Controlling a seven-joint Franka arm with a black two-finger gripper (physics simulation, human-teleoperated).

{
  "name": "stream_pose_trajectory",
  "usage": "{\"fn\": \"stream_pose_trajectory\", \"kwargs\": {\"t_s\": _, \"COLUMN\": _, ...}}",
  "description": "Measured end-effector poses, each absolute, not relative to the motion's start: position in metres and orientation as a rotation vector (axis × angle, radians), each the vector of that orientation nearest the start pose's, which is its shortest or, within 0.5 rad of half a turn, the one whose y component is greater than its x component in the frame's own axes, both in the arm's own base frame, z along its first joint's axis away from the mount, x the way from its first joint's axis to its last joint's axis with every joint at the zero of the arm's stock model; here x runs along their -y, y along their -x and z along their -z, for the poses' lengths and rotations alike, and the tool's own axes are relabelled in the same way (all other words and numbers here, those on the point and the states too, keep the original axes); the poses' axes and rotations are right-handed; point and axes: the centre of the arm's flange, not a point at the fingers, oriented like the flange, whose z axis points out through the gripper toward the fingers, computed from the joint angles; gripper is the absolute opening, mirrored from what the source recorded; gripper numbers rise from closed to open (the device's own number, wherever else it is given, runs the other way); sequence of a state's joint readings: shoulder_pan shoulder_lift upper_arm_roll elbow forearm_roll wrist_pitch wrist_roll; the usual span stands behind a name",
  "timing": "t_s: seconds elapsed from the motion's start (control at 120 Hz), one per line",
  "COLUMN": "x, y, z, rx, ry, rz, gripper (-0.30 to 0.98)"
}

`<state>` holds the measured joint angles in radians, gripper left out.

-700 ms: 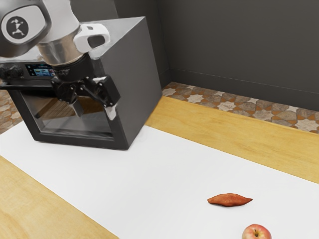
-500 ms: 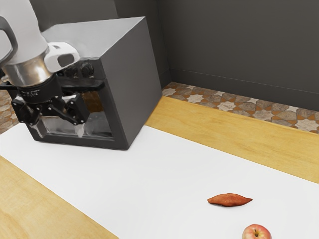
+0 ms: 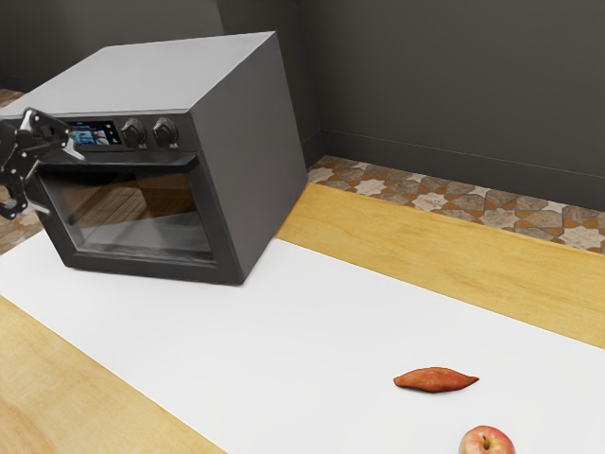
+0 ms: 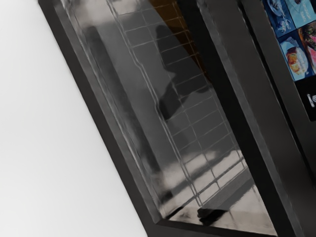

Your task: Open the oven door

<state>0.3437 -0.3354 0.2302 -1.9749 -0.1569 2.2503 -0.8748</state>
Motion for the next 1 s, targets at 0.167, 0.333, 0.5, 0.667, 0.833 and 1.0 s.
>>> {"fn": "stream_pose_trajectory", "kwargs": {"t_s": 0.167, "x": -0.3, "y": -0.433, "z": -0.658, "rx": 2.423, "ry": 2.258, "rz": 1.013, "gripper": 0.68}}
{"fn": "stream_pose_trajectory", "kwargs": {"t_s": 0.333, "x": -0.309, "y": -0.451, "z": -0.656, "rx": 2.497, "ry": 2.163, "rz": 1.071, "gripper": 0.68}}
{"fn": "stream_pose_trajectory", "kwargs": {"t_s": 0.5, "x": -0.31, "y": -0.46, "z": -0.652, "rx": 2.526, "ry": 2.106, "rz": 1.086, "gripper": 0.68}}
{"fn": "stream_pose_trajectory", "kwargs": {"t_s": 0.667, "x": -0.319, "y": -0.463, "z": -0.637, "rx": 2.583, "ry": 2.043, "rz": 1.05, "gripper": 0.68}}
{"fn": "stream_pose_trajectory", "kwargs": {"t_s": 0.833, "x": -0.323, "y": -0.474, "z": -0.615, "rx": 2.623, "ry": 2.009, "rz": 0.996, "gripper": 0.68}}
{"fn": "stream_pose_trajectory", "kwargs": {"t_s": 1.0, "x": -0.322, "y": -0.47, "z": -0.599, "rx": 2.672, "ry": 1.977, "rz": 0.954, "gripper": 0.68}}
